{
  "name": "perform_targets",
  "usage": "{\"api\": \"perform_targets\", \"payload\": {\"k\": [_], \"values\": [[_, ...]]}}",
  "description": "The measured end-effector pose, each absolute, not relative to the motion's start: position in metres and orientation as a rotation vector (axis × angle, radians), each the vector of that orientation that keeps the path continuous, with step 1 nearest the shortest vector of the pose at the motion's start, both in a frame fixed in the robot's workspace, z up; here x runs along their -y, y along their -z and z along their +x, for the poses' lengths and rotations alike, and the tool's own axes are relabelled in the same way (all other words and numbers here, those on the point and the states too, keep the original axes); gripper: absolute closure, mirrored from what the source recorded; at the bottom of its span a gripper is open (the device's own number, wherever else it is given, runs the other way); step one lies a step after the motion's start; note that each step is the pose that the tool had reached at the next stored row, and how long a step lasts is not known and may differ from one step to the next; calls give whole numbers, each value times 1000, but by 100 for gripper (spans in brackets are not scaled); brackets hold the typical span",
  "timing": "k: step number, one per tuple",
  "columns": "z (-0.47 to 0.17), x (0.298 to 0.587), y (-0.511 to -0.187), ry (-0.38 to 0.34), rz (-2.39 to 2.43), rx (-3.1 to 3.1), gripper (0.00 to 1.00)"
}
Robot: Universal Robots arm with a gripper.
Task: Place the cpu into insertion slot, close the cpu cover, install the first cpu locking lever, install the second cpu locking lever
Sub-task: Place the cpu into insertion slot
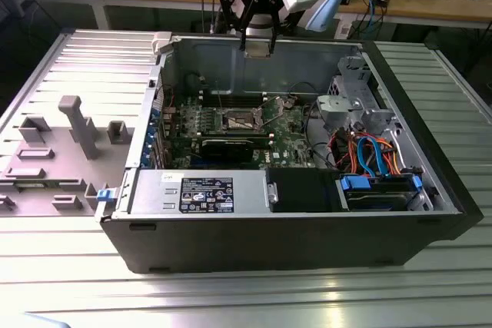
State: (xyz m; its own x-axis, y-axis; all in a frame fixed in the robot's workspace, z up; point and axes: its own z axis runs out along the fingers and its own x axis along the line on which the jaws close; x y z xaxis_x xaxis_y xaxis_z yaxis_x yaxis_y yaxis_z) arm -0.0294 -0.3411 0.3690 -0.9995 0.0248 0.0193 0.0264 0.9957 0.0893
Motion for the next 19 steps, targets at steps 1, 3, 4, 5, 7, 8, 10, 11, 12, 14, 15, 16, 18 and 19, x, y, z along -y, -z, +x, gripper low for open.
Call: {"api": "perform_targets", "payload": {"k": [1, 3, 4, 5, 7, 8, 10, 11, 12, 14, 15, 16, 18, 19], "values": [[-29, 341, -369, 140, -40, 3120, 46], [-29, 341, -369, 140, -40, 3120, 46], [-29, 341, -369, 140, -40, 3120, 46], [-29, 341, -369, 140, -40, 3120, 46], [-29, 343, -369, 140, -41, 3120, 46], [-29, 343, -369, 140, -48, 3120, 46], [-29, 343, -369, 140, -81, 3120, 46], [-29, 343, -369, 140, -107, 3120, 46], [-29, 343, -369, 140, -123, 3120, 46], [-29, 343, -368, 141, -151, 3120, 46], [-29, 343, -368, 141, -160, 3119, 46], [-29, 343, -368, 141, -167, 3119, 46], [-29, 343, -368, 141, -170, 3119, 46], [-29, 343, -368, 141, -171, 3119, 46]]}}
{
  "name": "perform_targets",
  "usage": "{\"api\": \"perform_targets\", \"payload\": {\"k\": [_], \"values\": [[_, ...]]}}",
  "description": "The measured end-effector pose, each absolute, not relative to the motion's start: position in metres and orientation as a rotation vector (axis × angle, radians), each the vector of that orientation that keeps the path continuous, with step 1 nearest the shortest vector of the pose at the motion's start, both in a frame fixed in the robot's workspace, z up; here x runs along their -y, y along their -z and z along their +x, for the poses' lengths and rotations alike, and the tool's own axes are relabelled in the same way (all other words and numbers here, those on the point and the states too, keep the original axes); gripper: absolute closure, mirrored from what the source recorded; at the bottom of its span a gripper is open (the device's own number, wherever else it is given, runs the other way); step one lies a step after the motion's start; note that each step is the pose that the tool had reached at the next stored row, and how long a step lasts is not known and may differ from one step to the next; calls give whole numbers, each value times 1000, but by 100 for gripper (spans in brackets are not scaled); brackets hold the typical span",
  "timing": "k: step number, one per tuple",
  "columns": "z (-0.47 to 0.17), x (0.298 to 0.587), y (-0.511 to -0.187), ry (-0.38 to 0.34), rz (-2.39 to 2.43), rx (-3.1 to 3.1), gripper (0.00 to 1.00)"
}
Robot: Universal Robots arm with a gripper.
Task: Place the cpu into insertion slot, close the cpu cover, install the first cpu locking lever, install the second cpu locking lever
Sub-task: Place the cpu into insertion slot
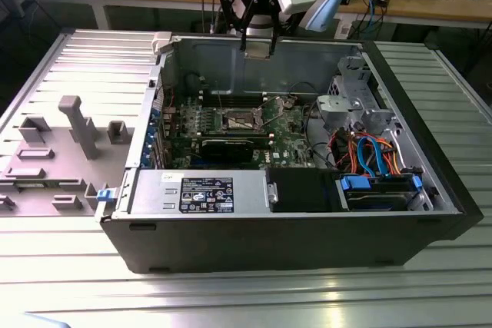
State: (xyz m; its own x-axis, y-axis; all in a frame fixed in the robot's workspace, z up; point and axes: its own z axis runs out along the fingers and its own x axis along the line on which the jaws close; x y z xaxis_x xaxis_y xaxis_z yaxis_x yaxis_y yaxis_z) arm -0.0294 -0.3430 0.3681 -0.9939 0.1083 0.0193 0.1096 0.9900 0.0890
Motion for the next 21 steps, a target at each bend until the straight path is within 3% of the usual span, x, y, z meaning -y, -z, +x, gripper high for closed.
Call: {"api": "perform_targets", "payload": {"k": [21], "values": [[-29, 343, -368, 141, -200, 3118, 46]]}}
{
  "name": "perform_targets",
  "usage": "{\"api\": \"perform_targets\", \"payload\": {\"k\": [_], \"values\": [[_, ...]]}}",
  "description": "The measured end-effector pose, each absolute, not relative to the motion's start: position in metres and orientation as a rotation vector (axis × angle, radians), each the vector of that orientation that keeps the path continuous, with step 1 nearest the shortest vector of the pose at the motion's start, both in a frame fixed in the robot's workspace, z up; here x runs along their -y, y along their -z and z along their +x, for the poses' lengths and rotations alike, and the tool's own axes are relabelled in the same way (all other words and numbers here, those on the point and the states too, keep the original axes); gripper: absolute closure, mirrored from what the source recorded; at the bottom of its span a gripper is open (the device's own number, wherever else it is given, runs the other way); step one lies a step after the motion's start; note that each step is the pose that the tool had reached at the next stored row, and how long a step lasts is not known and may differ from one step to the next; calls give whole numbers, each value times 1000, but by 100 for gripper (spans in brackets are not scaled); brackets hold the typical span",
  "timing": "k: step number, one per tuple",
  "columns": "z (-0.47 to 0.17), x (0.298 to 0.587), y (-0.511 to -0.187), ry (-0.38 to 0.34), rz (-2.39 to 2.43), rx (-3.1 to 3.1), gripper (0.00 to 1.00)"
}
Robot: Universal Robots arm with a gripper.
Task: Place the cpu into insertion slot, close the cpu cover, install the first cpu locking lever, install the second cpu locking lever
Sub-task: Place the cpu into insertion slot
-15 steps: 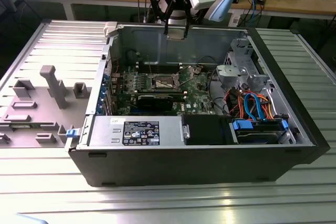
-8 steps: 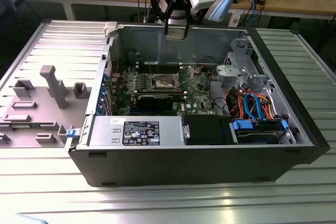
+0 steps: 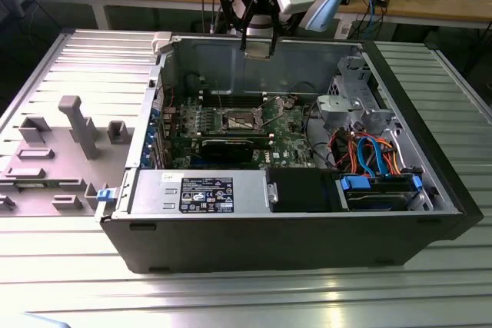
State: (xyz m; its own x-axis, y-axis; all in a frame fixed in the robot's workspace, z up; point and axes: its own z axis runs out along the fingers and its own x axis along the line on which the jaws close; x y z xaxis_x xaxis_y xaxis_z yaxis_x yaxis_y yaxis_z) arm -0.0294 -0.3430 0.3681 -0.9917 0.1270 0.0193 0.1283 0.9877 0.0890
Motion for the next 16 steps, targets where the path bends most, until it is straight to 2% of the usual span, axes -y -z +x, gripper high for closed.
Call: {"api": "perform_targets", "payload": {"k": [16], "values": [[-29, 343, -368, 142, -297, 3113, 46]]}}
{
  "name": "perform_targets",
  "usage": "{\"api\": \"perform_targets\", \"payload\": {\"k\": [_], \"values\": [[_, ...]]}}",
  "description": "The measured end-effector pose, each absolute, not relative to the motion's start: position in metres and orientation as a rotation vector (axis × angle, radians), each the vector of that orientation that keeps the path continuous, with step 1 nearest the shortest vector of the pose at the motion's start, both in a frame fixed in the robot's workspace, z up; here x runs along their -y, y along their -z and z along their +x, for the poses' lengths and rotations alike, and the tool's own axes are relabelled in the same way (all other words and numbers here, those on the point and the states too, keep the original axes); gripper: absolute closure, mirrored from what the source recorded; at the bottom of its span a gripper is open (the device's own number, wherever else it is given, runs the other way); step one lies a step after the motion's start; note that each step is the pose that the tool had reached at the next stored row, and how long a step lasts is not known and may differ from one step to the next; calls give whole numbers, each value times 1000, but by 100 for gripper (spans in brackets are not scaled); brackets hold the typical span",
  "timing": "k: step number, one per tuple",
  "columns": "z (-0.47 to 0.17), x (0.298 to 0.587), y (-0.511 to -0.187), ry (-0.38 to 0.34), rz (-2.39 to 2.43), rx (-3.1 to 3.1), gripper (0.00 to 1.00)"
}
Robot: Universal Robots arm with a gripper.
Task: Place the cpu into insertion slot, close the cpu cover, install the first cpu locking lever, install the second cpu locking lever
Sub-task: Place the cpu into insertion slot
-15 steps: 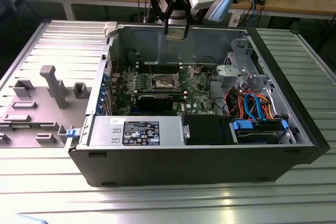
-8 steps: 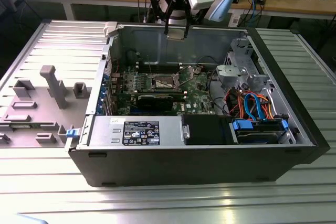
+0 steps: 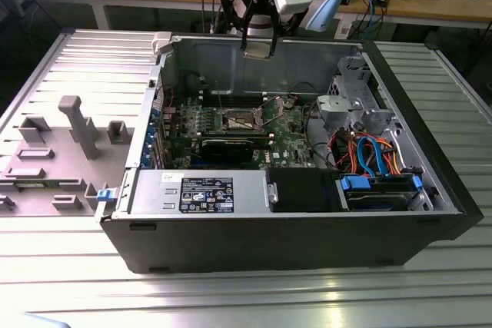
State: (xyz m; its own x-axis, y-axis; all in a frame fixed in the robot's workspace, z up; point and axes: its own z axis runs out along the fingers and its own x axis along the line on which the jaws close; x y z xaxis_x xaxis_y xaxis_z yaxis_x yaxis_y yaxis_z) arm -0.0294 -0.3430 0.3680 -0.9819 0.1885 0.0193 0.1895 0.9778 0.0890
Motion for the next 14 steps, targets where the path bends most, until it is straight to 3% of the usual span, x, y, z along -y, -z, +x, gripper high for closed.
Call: {"api": "perform_targets", "payload": {"k": [14], "values": [[-29, 343, -368, 142, -417, 3103, 46]]}}
